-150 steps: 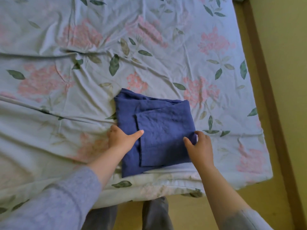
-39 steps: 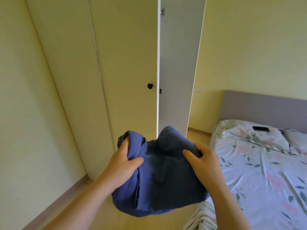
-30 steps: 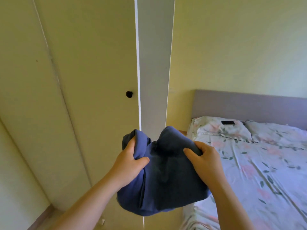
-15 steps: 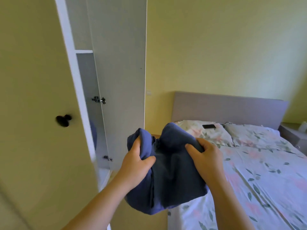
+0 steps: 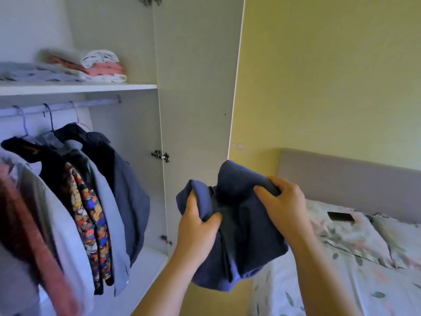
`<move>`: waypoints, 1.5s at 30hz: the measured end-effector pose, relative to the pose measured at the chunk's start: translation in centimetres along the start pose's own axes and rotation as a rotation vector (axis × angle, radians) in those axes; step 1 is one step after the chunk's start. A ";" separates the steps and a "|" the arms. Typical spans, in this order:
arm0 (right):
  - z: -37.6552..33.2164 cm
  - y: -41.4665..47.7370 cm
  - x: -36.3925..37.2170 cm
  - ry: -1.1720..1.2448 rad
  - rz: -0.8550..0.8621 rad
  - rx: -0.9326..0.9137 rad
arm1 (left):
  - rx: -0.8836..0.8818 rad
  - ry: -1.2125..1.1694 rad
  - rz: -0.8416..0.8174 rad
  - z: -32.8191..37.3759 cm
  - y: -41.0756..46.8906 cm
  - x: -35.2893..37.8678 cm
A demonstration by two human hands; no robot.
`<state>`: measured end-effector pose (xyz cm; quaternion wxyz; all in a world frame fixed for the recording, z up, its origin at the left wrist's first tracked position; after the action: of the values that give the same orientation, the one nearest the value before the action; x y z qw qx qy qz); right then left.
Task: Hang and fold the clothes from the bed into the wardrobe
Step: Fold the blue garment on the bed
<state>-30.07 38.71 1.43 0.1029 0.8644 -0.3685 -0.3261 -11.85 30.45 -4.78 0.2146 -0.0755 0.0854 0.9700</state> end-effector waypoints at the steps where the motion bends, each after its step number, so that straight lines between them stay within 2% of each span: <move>1: 0.0 1.1 0.5 0.011 -0.017 -0.014 | 0.000 -0.002 0.020 0.0 0.9 -0.1; 6: -0.5 7.7 2.3 0.078 -0.075 -0.114 | 0.002 -0.012 0.129 0.7 6.4 -1.4; 12: -1.7 16.0 5.2 0.181 -0.220 -0.293 | 0.057 0.042 0.347 2.2 12.8 -3.0; 18: -4.8 22.6 8.9 0.253 -0.323 -0.387 | 0.124 0.144 0.446 5.2 17.3 -5.8; 23: -8.1 27.1 12.9 0.290 -0.321 -0.488 | 0.167 0.178 0.515 6.9 20.9 -10.5; 30: -16.2 33.9 18.6 0.315 -0.330 -0.629 | 0.279 0.275 0.531 11.1 25.8 -19.6; 35: -23.2 37.9 23.3 0.396 -0.329 -0.713 | 0.383 0.337 0.648 14.7 29.1 -28.5; 40: -30.7 41.6 28.9 0.458 -0.317 -0.785 | 0.360 0.476 0.696 18.2 32.5 -36.8; 45: -37.3 45.1 36.1 0.524 -0.362 -0.831 | 0.284 0.498 0.741 19.7 35.5 -45.1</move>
<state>-13.30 -20.91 31.26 0.4678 0.8532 -0.0145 -0.2302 11.16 -15.52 27.39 -0.1653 -0.2404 0.2876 0.9122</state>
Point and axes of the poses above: each hand's wrist, its own y-axis towards the middle knuckle, its own x-axis out of the palm, z = x × y, the point moved 5 cm from there along y, towards the middle knuckle, and after that the axes turned 5 degrees about -z, right-handed, at the moved point
